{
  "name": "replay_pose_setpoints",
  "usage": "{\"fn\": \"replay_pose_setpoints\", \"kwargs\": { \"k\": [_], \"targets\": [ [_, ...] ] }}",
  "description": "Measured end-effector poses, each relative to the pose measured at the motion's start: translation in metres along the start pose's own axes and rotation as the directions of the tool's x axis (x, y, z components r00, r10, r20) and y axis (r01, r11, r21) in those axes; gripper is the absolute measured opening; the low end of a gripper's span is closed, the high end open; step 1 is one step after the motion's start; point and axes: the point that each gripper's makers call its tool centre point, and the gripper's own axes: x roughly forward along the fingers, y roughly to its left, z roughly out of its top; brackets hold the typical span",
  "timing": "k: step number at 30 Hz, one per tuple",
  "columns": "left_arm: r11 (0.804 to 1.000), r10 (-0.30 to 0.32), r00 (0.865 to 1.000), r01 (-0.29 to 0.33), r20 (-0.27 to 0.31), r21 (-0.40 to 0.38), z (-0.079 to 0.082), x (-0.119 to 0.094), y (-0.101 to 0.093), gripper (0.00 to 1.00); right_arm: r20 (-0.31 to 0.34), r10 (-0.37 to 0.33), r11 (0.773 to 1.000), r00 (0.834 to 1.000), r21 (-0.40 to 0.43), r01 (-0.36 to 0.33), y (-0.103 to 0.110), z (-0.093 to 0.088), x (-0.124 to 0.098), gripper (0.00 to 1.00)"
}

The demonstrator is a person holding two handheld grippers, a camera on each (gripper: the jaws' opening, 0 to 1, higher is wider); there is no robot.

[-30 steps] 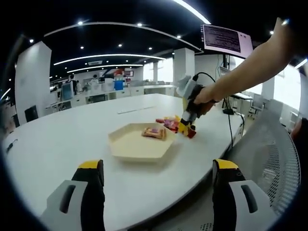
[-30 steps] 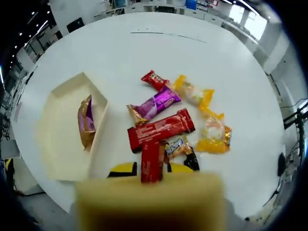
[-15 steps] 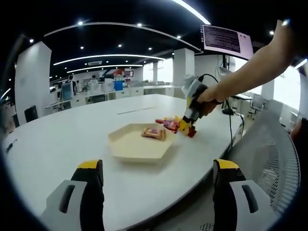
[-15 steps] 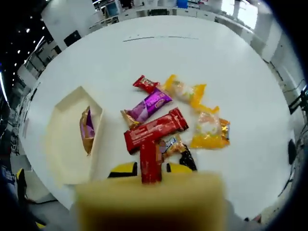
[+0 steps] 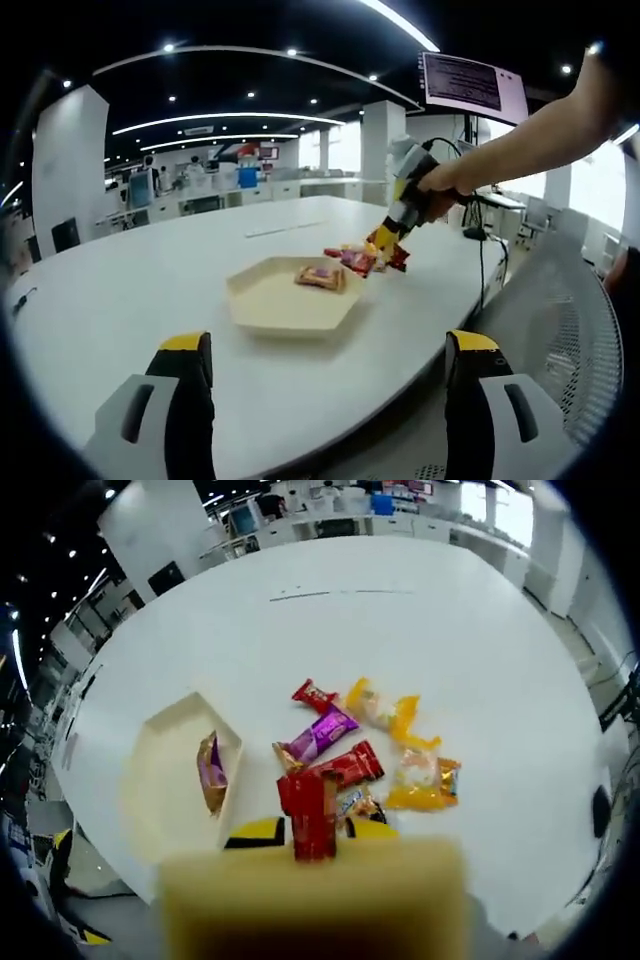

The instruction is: Place the target food into the container with the food tongs after gripping and lifting it, then release it inside without dropping or visibly crushing the food.

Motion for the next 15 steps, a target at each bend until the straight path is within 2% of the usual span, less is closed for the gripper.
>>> {"fn": "replay_pose_setpoints", "kwargs": {
  "k": [6, 15],
  "targets": [
    [1.000, 0.010, 1.000, -0.010, 0.022, 0.006, 0.003, -0.001, 0.002, 0.94, 0.022, 0.030, 0.999, 0.999, -0.032, -0.029, 0.014, 0.015, -0.012, 0.23],
    [1.000, -0.003, 1.000, 0.003, 0.014, 0.003, 0.002, 0.000, 0.000, 0.96, 0.062, 0.065, 0.993, 0.996, -0.101, -0.059, 0.042, 0.036, -0.026, 0.23]
  ]
}}
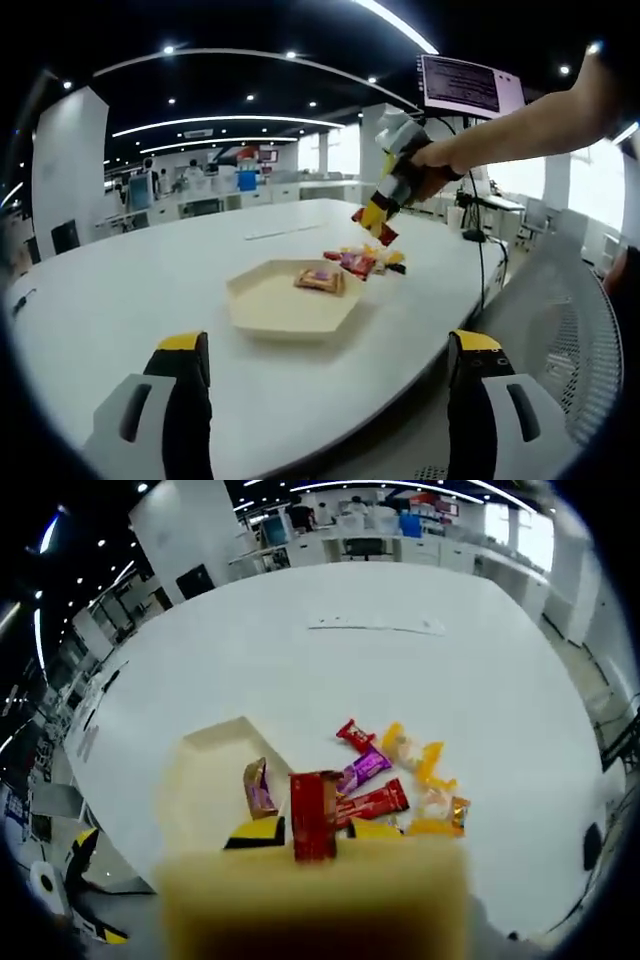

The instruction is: Place the target food into the container with the food tongs after gripping and lifting it, then release it inside without dropping or visibly crushing the food.

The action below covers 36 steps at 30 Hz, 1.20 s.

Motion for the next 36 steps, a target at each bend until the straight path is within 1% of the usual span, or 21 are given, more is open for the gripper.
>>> {"fn": "replay_pose_setpoints", "kwargs": {
  "k": [5, 8, 10, 13, 24, 27, 30, 32, 33, 34, 35, 36],
  "targets": [
    [1.000, 0.001, 1.000, -0.001, 0.001, -0.001, 0.000, 0.000, 0.000, 0.95, 0.013, 0.030, 0.999, 0.999, -0.032, -0.030, 0.017, 0.012, -0.002, 0.23],
    [1.000, 0.008, 1.000, -0.008, 0.002, 0.002, 0.000, 0.000, 0.001, 0.96, 0.021, 0.051, 0.997, 0.998, -0.051, -0.050, 0.031, 0.021, -0.003, 0.23],
    [1.000, 0.012, 1.000, -0.012, 0.009, 0.005, 0.001, 0.000, 0.002, 0.97, 0.021, 0.063, 0.996, 0.998, -0.063, -0.062, 0.040, 0.023, -0.004, 0.23],
    [1.000, 0.007, 1.000, -0.007, 0.004, 0.004, 0.000, 0.000, 0.001, 0.97, 0.025, 0.087, 0.993, 0.996, -0.088, -0.084, 0.054, 0.030, -0.002, 0.23],
    [1.000, 0.015, 1.000, -0.015, 0.010, 0.011, 0.001, -0.001, 0.002, 0.99, 0.000, 0.148, 0.977, 0.989, -0.158, -0.146, 0.098, 0.038, 0.005, 0.23],
    [1.000, 0.020, 1.000, -0.020, 0.012, 0.012, 0.001, -0.001, 0.003, 0.99, -0.015, 0.163, 0.969, 0.986, -0.187, -0.163, 0.111, 0.040, 0.009, 0.23],
    [1.000, 0.025, 1.000, -0.025, 0.014, 0.012, 0.002, -0.001, 0.004, 0.99, -0.015, 0.179, 0.964, 0.984, -0.200, -0.178, 0.121, 0.041, 0.012, 0.23],
    [1.000, 0.027, 1.000, -0.027, 0.014, 0.011, 0.002, -0.001, 0.004, 0.99, 0.020, 0.211, 0.951, 0.977, -0.234, -0.201, 0.131, 0.048, 0.013, 0.26],
    [1.000, 0.028, 1.000, -0.028, 0.014, 0.010, 0.002, -0.001, 0.004, 0.99, 0.019, 0.252, 0.933, 0.967, -0.272, -0.238, 0.139, 0.049, 0.014, 0.28],
    [1.000, 0.028, 1.000, -0.028, 0.013, 0.009, 0.001, -0.001, 0.004, 0.98, 0.020, 0.236, 0.940, 0.972, -0.257, -0.223, 0.137, 0.049, 0.014, 0.29],
    [1.000, 0.029, 1.000, -0.029, 0.012, 0.009, 0.001, -0.001, 0.004, 0.99, 0.024, 0.238, 0.939, 0.971, -0.260, -0.224, 0.138, 0.050, 0.014, 0.29],
    [0.999, 0.034, 0.999, -0.034, 0.023, 0.014, 0.003, -0.001, 0.005, 0.99, 0.013, 0.246, 0.937, 0.969, -0.260, -0.234, 0.139, 0.049, 0.014, 0.29]
  ]
}}
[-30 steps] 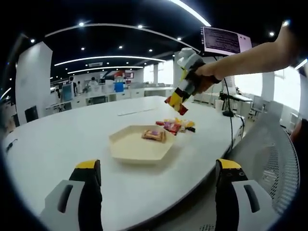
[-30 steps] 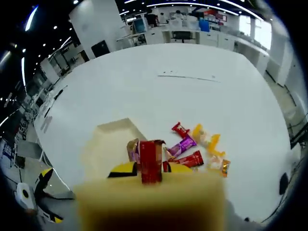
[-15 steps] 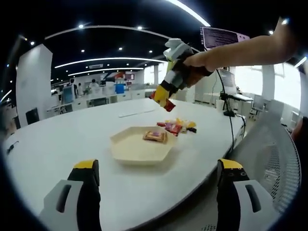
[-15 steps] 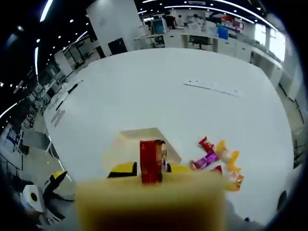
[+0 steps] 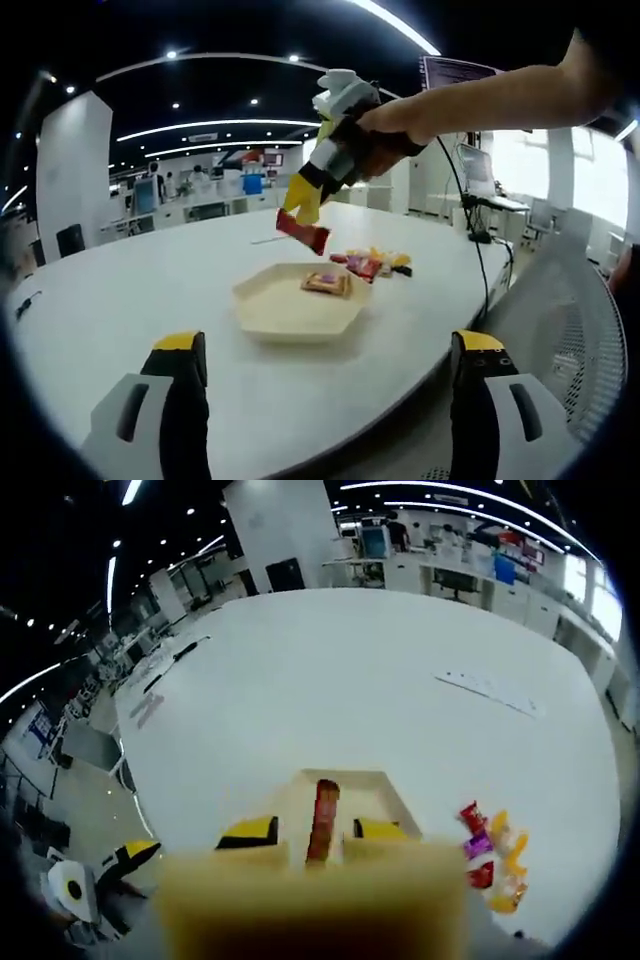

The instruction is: Place the target food into the container with the food tongs after gripping and lifting it, then release it inside without dropping or visibly crushing the food.

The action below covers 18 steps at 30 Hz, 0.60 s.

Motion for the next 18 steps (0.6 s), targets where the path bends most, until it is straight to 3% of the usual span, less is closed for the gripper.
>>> {"fn": "replay_pose_setpoints", "kwargs": {
  "k": [9, 18],
  "targets": [
    [1.000, 0.001, 1.000, -0.001, 0.005, 0.001, 0.001, 0.000, 0.000, 0.99, -0.008, -0.027, 0.999, 1.000, 0.042, 0.027, -0.031, -0.010, -0.008, 0.29],
    [1.000, -0.004, 1.000, 0.004, -0.006, -0.002, 0.000, 0.000, -0.001, 0.98, -0.034, -0.083, 0.994, 0.996, 0.073, 0.086, -0.069, -0.035, -0.018, 0.29]
  ]
}}
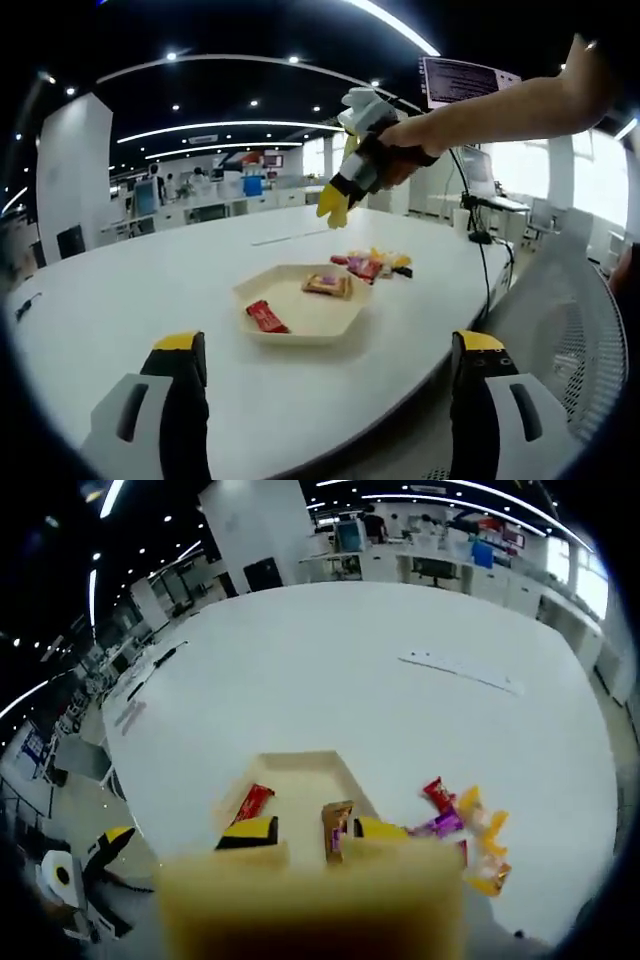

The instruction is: Place the target food into the container with the food tongs after gripping and lifting it, then release it inside without dropping or visibly crushing the food.

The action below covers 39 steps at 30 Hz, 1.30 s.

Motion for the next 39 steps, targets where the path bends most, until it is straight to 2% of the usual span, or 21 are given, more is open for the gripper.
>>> {"fn": "replay_pose_setpoints", "kwargs": {
  "k": [11, 16, 26, 28, 30, 36, 39],
  "targets": [
    [1.000, -0.001, 1.000, 0.001, -0.008, -0.003, -0.001, 0.001, 0.000, 0.96, -0.036, -0.049, 0.996, 0.998, 0.073, 0.052, -0.047, -0.029, 0.001, 0.29],
    [1.000, -0.003, 1.000, 0.003, -0.015, -0.004, -0.002, 0.001, 0.000, 0.95, -0.050, -0.064, 0.993, 0.997, 0.100, 0.069, -0.062, -0.039, 0.004, 0.29],
    [1.000, 0.006, 1.000, -0.006, -0.015, 0.001, -0.002, 0.001, 0.001, 0.95, -0.111, -0.115, 0.979, 0.987, 0.155, 0.131, -0.099, -0.071, 0.013, 0.29],
    [1.000, 0.004, 1.000, -0.004, -0.017, -0.002, -0.003, 0.001, 0.001, 0.95, -0.120, -0.130, 0.978, 0.984, 0.147, 0.147, -0.105, -0.076, 0.015, 0.29],
    [1.000, 0.004, 1.000, -0.004, -0.017, -0.001, -0.002, 0.002, 0.001, 0.95, -0.146, -0.153, 0.982, 0.977, 0.092, 0.168, -0.113, -0.084, 0.018, 0.29],
    [1.000, 0.007, 1.000, -0.007, -0.021, 0.005, -0.003, 0.001, 0.001, 0.96, -0.173, -0.157, 0.981, 0.972, 0.086, 0.173, -0.119, -0.095, 0.028, 0.29],
    [1.000, 0.008, 1.000, -0.008, -0.024, 0.004, -0.003, 0.002, 0.001, 0.96, -0.192, -0.169, 0.982, 0.967, 0.053, 0.182, -0.121, -0.100, 0.031, 0.29]
  ]
}}
